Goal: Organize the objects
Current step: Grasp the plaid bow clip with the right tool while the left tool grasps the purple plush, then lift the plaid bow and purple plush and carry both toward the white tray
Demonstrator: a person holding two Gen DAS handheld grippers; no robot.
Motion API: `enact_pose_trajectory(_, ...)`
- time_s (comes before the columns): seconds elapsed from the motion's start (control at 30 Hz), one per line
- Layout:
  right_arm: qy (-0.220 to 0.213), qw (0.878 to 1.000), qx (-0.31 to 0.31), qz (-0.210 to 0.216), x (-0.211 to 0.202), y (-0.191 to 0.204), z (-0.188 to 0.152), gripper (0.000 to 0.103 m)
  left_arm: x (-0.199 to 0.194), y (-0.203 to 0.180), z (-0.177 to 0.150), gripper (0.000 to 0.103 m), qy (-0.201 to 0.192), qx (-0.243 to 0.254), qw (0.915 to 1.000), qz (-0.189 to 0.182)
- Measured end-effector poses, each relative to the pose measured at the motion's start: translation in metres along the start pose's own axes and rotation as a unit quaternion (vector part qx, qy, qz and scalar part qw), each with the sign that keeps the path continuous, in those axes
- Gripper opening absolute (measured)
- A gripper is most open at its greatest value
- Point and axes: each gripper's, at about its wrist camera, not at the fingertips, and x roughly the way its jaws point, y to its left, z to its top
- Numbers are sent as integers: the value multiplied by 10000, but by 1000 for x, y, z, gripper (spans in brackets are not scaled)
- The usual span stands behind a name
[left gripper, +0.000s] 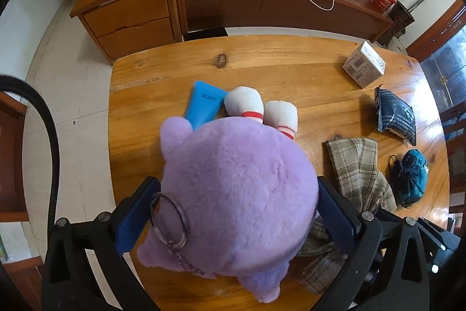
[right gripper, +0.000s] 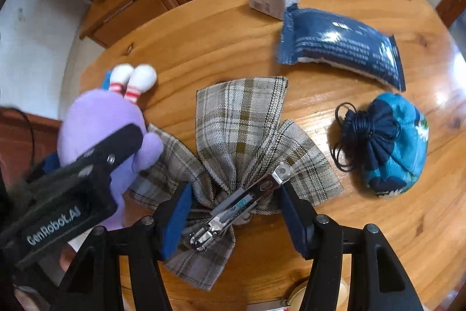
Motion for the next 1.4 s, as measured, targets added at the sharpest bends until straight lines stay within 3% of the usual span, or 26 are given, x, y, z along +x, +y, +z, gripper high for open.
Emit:
enact_pose_trajectory(0.3, 30, 9959, -577, -697, 4, 10, -15, 58, 1, -2, -4, 97, -33, 5, 10000, -13)
enact_pose_trajectory(0.43, 19, 9955, -658, -680, 1, 8, -19, 37, -6, -10, -8, 88, -162, 178, 9991, 338)
enact_pose_trajectory(0.53, 34, 9955, -705, -632, -1, 4, -23, 33, -7, -11, -13, 85, -157, 223, 9986, 461)
enact_pose_trajectory(0.73, 52, 9967, -711, -392, -7, -14, -35, 30, -13, -9, -22, 83, -34, 252, 9982, 541)
enact_pose_trajectory(0.93, -39, 9980, -623, -55, -35, -32, -50, 30, -43, -10, -38, 81, -213, 275, 9982, 496)
enact_pose_trajectory(1.2, -591, 9956, -569, 444, -101, -49, -74, 30, -105, -17, -76, 81, -518, 206, 9965, 619)
enact_pose_trajectory(1.4, -1008, 9899, -645, 765, -159, -48, -92, 30, -153, -27, -112, 81, -702, 124, 9914, 1094)
